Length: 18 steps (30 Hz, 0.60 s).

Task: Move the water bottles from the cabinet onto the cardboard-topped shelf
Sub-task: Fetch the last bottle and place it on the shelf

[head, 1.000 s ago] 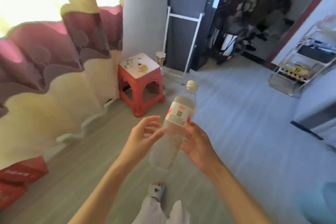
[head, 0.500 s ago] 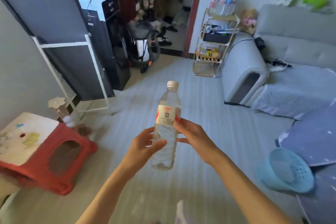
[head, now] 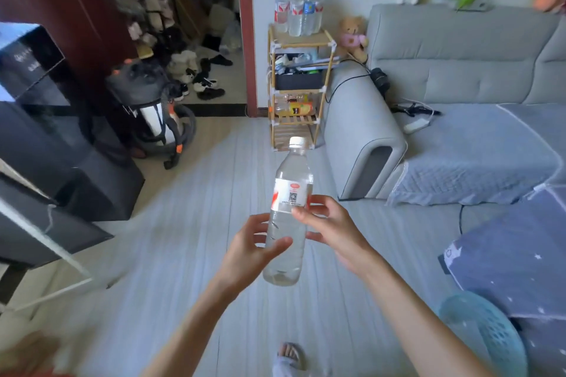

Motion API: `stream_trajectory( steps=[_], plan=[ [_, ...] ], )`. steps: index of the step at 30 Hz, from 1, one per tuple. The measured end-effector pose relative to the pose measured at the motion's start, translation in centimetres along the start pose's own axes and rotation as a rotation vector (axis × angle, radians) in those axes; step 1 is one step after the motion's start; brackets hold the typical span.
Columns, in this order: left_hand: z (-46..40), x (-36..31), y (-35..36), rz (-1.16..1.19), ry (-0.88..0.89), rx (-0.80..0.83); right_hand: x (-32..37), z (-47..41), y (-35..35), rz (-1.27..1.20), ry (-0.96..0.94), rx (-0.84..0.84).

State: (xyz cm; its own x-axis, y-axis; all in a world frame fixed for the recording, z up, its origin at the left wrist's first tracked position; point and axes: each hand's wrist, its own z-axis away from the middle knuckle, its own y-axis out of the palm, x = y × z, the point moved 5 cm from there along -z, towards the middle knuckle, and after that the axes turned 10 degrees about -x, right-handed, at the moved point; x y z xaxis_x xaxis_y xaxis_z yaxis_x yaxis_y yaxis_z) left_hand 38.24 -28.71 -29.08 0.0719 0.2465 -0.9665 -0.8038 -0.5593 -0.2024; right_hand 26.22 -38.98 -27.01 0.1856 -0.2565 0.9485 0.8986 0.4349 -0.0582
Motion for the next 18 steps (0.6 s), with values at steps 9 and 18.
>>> stream_trajectory(
  steps=[9, 18],
  plan=[
    [-22.4, -4.7, 5.5, -0.083, 0.022, 0.225, 7.3, -22.4, -2.2, 0.095, -0.072, 0.017],
    [-49.8, -14.1, 5.2, -0.826, 0.674, -0.010, 16.9, -47.9, -5.2, 0.183, -0.231, -0.200]
  ],
)
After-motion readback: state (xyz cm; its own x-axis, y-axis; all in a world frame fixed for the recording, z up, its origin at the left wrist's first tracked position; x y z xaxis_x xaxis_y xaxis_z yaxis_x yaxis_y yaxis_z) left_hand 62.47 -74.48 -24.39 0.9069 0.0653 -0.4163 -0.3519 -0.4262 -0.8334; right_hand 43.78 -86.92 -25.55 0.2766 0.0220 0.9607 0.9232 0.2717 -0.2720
